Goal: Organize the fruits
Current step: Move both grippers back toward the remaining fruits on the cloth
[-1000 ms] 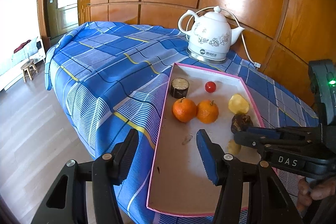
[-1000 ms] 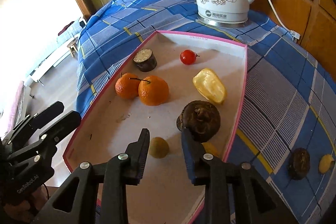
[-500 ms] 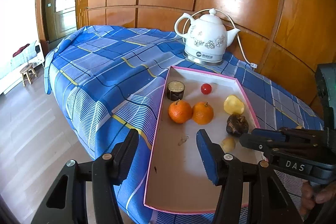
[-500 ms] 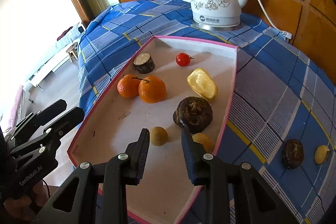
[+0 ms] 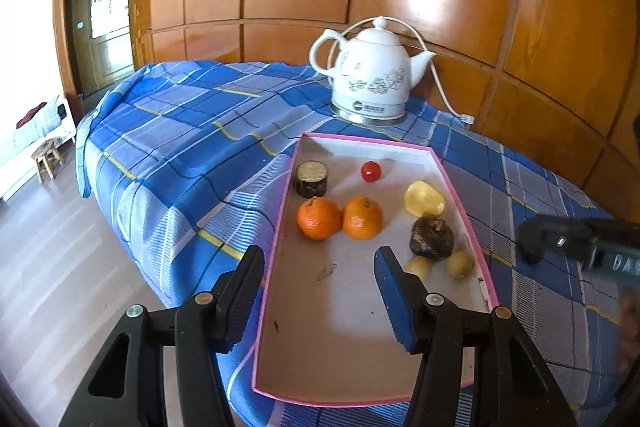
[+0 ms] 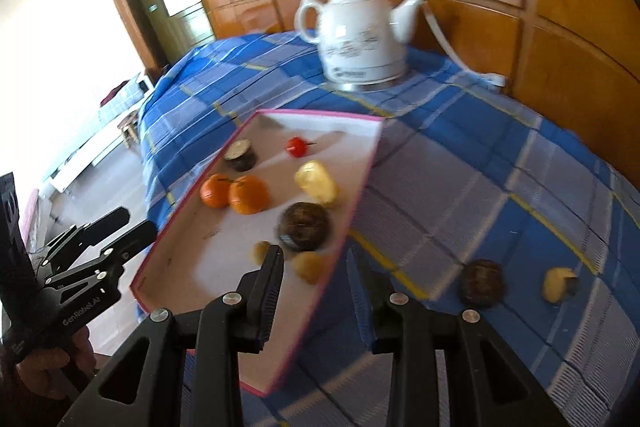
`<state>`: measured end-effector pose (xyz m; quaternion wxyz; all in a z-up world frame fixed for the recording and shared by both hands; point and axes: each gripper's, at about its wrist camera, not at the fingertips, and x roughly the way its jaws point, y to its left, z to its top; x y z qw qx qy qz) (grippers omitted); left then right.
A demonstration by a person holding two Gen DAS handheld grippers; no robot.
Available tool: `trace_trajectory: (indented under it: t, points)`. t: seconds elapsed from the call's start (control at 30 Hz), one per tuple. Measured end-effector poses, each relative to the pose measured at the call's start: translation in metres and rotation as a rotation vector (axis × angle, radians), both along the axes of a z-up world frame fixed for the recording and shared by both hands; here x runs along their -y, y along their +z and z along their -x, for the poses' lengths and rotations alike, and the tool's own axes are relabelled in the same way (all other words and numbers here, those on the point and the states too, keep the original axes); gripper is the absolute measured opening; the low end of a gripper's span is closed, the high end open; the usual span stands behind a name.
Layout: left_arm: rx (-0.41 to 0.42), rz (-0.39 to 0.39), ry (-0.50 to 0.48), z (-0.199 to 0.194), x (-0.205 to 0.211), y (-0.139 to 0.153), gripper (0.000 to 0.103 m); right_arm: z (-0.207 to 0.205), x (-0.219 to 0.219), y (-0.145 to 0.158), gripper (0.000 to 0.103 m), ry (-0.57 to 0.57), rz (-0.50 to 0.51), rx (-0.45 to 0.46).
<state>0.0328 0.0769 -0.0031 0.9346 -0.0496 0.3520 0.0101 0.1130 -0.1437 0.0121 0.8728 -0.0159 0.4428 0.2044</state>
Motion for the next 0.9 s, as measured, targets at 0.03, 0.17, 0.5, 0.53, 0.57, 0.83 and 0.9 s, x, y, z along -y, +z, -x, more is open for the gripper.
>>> trace_trajectory:
  t: [0.03, 0.17, 0.5, 0.53, 0.57, 0.83, 0.9]
  points:
    - [0.001, -0.002, -0.008, 0.000, 0.002, 0.001, 0.058, -0.001, 0.010, 0.001, 0.033, -0.017, -0.001, 0.000]
    - [0.011, -0.025, -0.075, -0.002, 0.020, 0.008, 0.059, -0.005, 0.051, 0.005, 0.034, -0.095, 0.023, -0.003]
    - [0.021, -0.056, -0.326, -0.013, 0.087, 0.028, 0.060, -0.014, 0.173, -0.002, 0.034, -0.359, 0.044, -0.040]
    - [0.010, -0.057, -0.362, -0.015, 0.097, 0.028, 0.060, -0.015, 0.187, -0.006, 0.034, -0.395, 0.042, -0.049]
    - [0.000, -0.060, -0.393, -0.017, 0.106, 0.027, 0.060, -0.014, 0.197, -0.009, 0.034, -0.420, 0.038, -0.054]
    - [-0.115, -0.066, -0.565, -0.047, 0.184, 0.007, 0.067, -0.013, 0.251, -0.025, 0.034, -0.601, -0.120, -0.119]
    - [-0.135, -0.072, -0.589, -0.055, 0.200, -0.001, 0.071, -0.013, 0.251, -0.023, 0.034, -0.604, -0.118, -0.118]
